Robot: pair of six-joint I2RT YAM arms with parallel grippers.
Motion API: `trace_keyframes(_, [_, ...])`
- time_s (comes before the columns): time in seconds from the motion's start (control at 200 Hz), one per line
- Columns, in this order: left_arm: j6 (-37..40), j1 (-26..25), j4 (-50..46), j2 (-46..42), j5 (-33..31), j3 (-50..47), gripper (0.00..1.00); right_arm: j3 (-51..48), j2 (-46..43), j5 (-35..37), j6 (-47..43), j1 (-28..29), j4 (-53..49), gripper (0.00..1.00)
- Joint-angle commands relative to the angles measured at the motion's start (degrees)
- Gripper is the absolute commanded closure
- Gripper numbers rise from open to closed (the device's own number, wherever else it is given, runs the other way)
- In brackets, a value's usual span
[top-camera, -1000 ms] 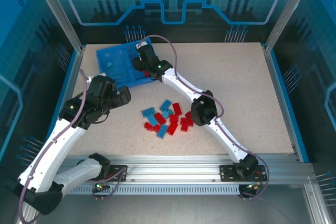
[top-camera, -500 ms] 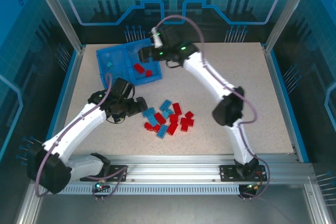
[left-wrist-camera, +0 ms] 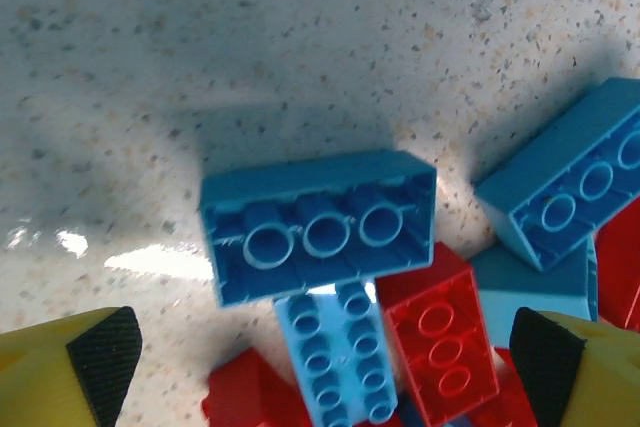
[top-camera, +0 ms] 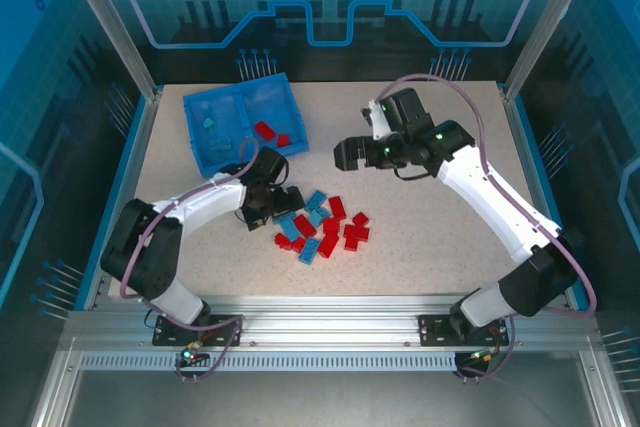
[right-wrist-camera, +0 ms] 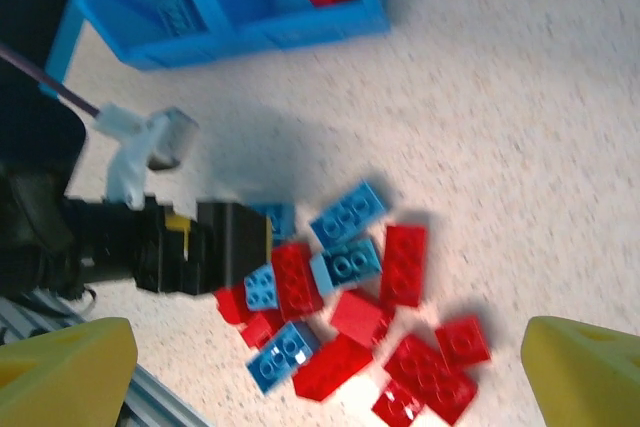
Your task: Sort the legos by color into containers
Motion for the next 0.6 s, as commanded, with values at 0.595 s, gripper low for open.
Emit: trace_keyframes(0.595, [1.1,0.17,-2.94,10.17,-4.55,1.67,0.38,0.41,-1.24,-9.73,-1.53,-4.21,-2.88,0.0])
